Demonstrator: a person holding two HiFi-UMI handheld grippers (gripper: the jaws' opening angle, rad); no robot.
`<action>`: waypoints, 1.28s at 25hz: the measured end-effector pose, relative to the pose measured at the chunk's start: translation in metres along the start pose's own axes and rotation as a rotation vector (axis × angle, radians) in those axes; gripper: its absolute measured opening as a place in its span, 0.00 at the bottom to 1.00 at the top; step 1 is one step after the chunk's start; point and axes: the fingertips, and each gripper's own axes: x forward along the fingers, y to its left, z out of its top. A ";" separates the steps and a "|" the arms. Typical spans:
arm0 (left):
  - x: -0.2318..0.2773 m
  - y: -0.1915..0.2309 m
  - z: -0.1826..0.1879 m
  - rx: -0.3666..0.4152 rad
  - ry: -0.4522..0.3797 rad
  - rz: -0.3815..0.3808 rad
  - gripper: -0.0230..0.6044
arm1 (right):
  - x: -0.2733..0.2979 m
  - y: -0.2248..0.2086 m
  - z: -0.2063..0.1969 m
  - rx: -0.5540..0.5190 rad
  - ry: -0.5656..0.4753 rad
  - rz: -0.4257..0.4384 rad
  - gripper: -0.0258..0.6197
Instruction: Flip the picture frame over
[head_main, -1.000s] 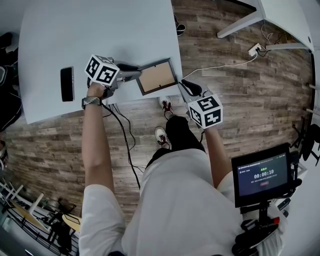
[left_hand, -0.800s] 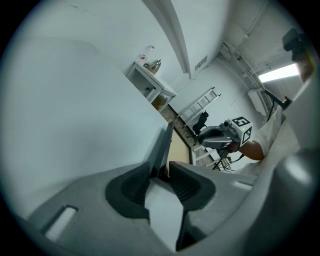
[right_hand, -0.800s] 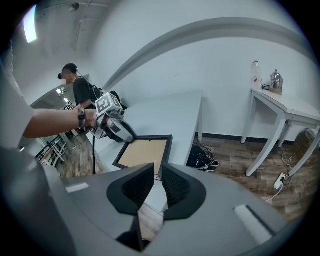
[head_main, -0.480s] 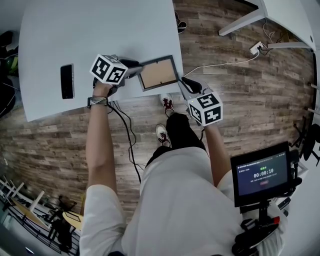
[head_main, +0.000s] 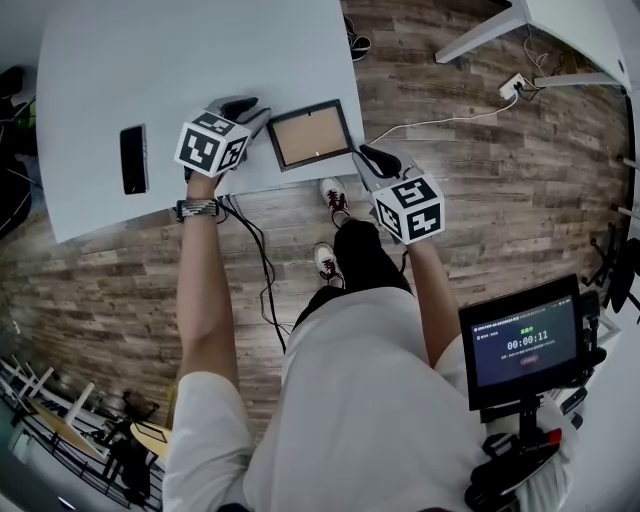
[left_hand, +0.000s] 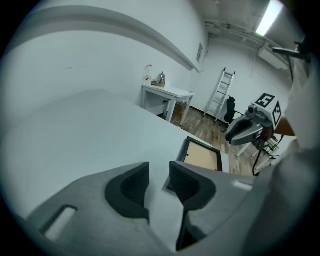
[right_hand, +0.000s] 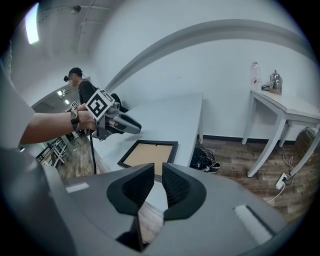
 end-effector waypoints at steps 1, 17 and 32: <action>-0.003 0.003 0.003 0.026 -0.012 0.044 0.25 | 0.000 -0.001 0.001 -0.001 -0.003 -0.001 0.12; -0.053 -0.015 0.026 0.062 -0.255 0.420 0.04 | 0.003 -0.010 0.051 -0.055 -0.083 -0.030 0.09; -0.127 -0.065 0.053 -0.051 -0.456 0.472 0.04 | -0.051 0.016 0.099 -0.154 -0.200 -0.063 0.05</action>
